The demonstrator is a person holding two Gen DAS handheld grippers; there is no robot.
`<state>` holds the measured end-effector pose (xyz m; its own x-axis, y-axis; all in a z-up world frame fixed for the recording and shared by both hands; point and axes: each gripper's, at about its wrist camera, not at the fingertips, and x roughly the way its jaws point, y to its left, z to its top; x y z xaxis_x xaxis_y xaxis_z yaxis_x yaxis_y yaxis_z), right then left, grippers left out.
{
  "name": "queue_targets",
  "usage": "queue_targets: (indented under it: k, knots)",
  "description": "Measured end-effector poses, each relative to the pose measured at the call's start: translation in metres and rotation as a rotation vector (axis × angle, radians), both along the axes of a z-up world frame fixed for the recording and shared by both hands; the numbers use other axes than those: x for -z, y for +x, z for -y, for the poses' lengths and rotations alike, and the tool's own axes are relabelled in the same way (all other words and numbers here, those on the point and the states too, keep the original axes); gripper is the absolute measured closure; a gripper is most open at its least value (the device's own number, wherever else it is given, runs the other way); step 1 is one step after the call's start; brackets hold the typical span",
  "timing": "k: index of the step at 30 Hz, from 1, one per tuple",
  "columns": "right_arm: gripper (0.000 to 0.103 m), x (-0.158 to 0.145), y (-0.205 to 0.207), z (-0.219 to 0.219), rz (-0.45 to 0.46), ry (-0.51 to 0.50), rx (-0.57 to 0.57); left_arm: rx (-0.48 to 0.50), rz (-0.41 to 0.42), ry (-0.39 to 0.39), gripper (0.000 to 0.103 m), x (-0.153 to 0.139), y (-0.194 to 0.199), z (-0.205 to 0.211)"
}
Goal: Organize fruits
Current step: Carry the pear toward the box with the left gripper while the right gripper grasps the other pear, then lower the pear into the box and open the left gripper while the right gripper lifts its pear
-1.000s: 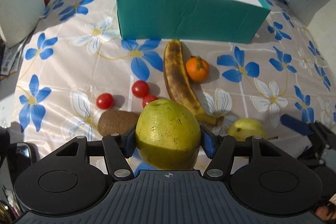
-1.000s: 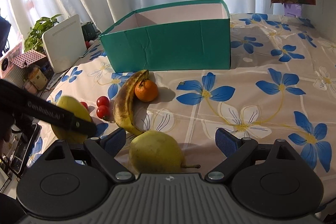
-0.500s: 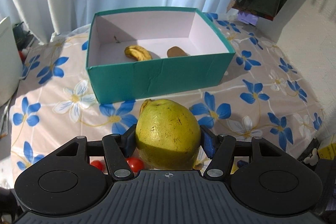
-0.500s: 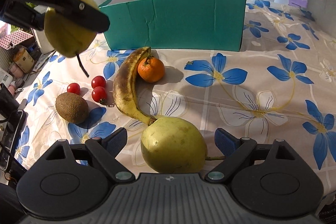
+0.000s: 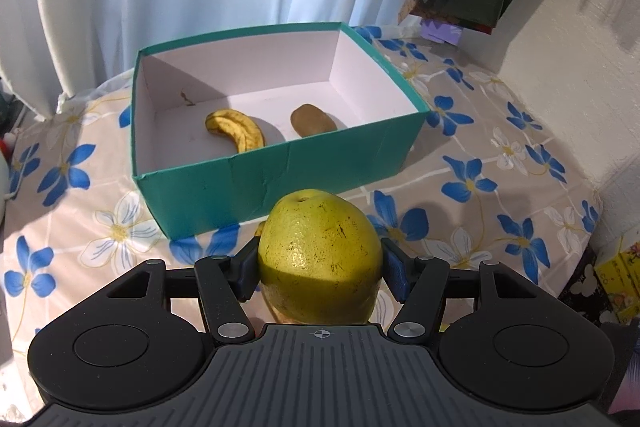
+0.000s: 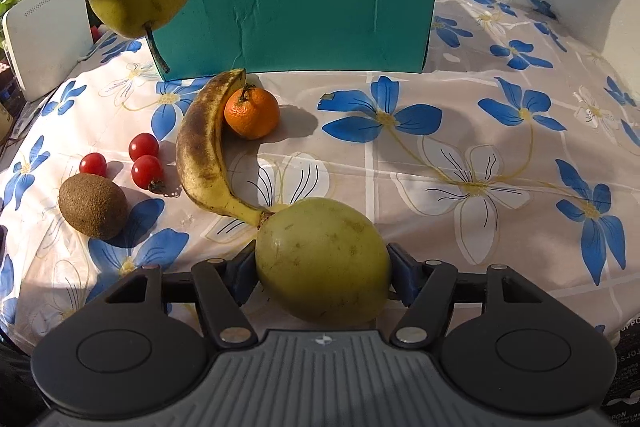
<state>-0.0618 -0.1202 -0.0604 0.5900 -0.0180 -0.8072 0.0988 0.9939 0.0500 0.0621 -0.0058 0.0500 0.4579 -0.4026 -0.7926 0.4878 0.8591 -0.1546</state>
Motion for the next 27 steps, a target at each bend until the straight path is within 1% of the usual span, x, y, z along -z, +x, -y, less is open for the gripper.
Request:
queue_targets:
  k: [3, 6, 10, 13, 19, 27]
  knots:
    - [0.037, -0.015, 0.003, 0.005, 0.043, 0.007, 0.031, -0.012, 0.014, 0.005, 0.037, -0.002, 0.008, 0.001]
    - [0.037, -0.038, 0.008, 0.015, 0.111, 0.006, 0.055, -0.029, 0.040, 0.007, 0.037, -0.008, 0.015, 0.007]
    - [0.037, -0.068, 0.019, 0.036, 0.208, -0.008, 0.069, -0.072, 0.068, 0.001, 0.037, -0.015, 0.027, 0.022]
    - [0.037, -0.082, 0.031, 0.053, 0.259, -0.022, 0.085, -0.102, 0.088, 0.010, 0.037, -0.019, 0.036, 0.035]
    - [0.037, -0.100, 0.051, 0.078, 0.332, -0.022, 0.115, -0.177, 0.145, 0.063, 0.037, -0.021, 0.056, 0.053]
    - [0.037, -0.109, 0.072, 0.089, 0.382, -0.013, 0.088, -0.252, 0.148, 0.101, 0.037, -0.010, 0.088, 0.060]
